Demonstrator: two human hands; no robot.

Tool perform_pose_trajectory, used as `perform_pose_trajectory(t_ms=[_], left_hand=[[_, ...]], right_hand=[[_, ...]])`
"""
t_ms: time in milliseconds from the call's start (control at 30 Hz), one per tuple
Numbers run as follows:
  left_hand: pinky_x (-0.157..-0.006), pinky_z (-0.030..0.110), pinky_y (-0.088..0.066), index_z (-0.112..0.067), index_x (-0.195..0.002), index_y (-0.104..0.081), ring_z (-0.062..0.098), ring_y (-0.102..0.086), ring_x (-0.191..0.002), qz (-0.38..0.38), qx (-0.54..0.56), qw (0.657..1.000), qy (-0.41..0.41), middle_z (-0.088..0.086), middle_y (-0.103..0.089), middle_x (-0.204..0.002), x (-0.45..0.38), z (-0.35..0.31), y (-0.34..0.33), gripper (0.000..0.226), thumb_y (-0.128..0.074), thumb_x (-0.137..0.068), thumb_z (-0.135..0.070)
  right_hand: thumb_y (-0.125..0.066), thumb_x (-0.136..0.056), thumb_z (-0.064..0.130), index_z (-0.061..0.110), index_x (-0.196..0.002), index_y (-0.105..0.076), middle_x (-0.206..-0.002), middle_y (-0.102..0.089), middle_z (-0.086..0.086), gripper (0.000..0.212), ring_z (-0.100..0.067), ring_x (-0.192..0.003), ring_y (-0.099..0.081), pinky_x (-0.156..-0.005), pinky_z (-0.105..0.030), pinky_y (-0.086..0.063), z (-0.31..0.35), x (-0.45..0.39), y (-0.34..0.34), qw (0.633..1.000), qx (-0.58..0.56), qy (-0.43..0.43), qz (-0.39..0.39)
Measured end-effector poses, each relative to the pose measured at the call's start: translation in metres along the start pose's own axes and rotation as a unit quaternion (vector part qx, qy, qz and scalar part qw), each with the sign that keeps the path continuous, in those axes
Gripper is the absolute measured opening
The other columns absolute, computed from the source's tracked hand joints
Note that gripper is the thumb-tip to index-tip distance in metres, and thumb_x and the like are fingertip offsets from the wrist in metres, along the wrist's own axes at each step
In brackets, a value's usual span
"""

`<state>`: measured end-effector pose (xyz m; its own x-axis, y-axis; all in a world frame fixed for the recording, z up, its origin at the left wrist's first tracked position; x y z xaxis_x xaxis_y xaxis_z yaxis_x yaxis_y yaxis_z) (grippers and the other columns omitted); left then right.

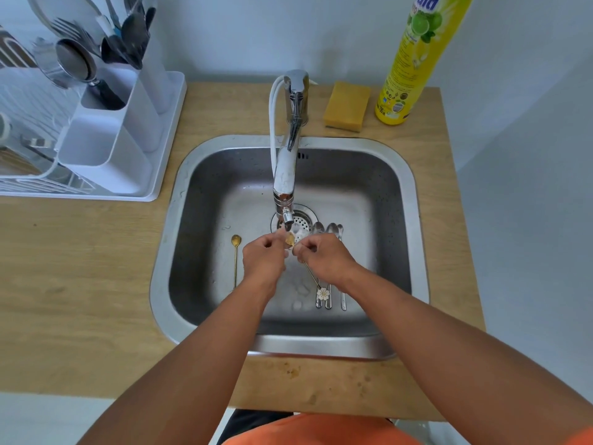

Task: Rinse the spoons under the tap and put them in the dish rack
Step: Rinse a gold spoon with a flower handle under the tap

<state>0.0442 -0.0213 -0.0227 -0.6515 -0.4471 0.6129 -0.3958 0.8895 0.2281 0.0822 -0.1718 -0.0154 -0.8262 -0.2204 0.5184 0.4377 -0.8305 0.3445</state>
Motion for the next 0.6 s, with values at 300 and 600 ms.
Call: perform_pose_trajectory(t_ms=[300,600], left_hand=[[-0.064,0.026,-0.053,-0.025,-0.104,-0.075,0.011,-0.063,-0.082,0.062,0.025,0.997,0.027,-0.004,-0.074,-0.095,0.004,0.01,0.002,0.015,-0.08,-0.091,-0.028],[-0.062,0.03,-0.054,-0.02,-0.086,-0.077,0.011,-0.064,-0.071,-0.005,0.045,0.998,0.038,-0.006,-0.073,-0.073,0.003,0.006,0.004,0.031,-0.067,-0.098,-0.046]], right_hand=[[-0.065,-0.098,0.025,0.017,-0.077,-0.074,-0.073,-0.07,0.005,0.024,-0.008,-0.066,-0.06,-0.066,-0.026,-0.05,0.001,0.002,-0.002,0.999,0.023,0.022,0.015],[-0.067,-0.098,0.024,0.028,-0.072,-0.071,-0.069,-0.067,0.013,0.027,0.002,-0.059,-0.056,-0.061,-0.019,-0.044,0.003,0.007,-0.005,0.999,0.015,0.033,0.017]])
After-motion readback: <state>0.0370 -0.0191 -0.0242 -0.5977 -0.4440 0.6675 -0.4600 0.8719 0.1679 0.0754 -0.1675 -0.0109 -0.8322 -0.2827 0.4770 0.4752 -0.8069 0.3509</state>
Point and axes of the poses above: each hand's wrist, its own x-axis away from the middle knuckle, its own y-axis out of the back of the hand, z = x × y, the point moved 7 cm from there along -x, towards the middle knuckle
